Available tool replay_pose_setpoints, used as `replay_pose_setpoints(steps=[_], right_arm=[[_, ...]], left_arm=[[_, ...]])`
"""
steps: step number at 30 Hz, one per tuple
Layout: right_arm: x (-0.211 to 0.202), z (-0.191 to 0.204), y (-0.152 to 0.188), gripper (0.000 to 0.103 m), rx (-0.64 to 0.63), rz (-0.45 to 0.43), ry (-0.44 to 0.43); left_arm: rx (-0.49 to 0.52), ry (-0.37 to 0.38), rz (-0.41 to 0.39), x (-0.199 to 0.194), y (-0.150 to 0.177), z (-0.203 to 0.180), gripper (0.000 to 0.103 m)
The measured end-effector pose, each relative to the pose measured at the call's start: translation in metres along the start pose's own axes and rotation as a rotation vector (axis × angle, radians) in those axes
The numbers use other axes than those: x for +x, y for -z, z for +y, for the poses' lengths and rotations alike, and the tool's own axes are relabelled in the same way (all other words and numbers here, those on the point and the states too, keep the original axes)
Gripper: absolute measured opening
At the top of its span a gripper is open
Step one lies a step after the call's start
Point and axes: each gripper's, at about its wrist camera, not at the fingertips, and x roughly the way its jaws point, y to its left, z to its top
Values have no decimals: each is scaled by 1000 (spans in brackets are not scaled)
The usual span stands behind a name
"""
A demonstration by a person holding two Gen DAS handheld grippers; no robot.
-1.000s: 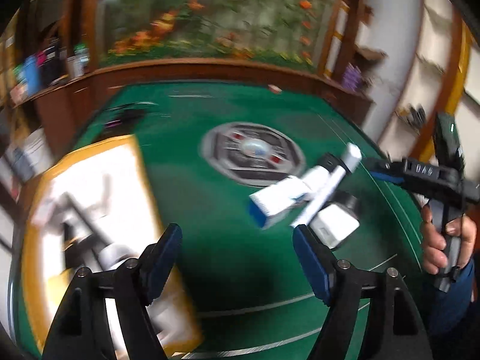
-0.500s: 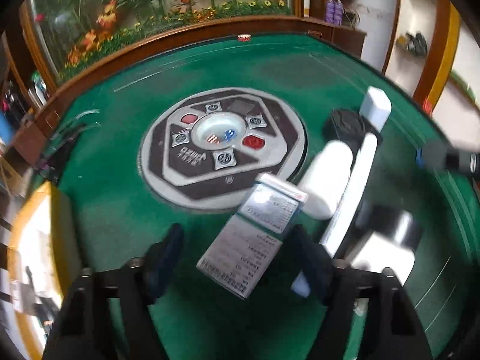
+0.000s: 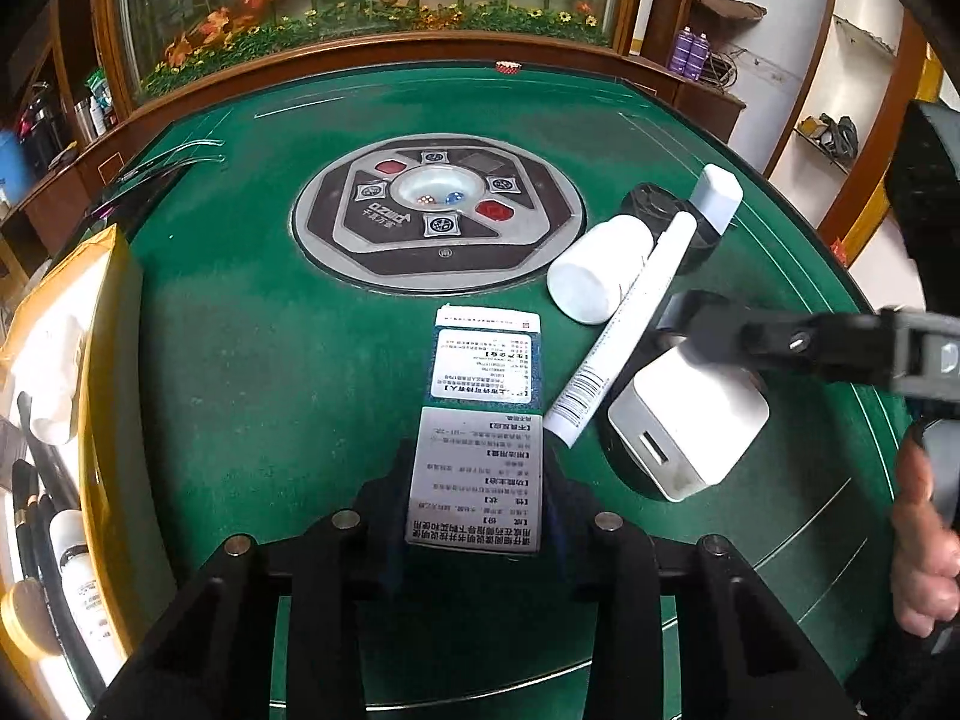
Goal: Organize rigid objects
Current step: 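Grasp the white medicine box with the left tool while the right tool grasps the black electrical tape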
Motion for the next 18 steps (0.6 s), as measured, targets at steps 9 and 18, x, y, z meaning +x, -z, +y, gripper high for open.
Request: replay_pose_setpoints(steps=[9, 18], right_arm=[[-4, 6, 1, 16, -39, -51, -22], [-26, 10, -4, 16, -63, -149, -39]], left_arm=[[-8, -4, -15, -4, -1, 1, 37], [-37, -4, -36, -15, -2, 5, 37]])
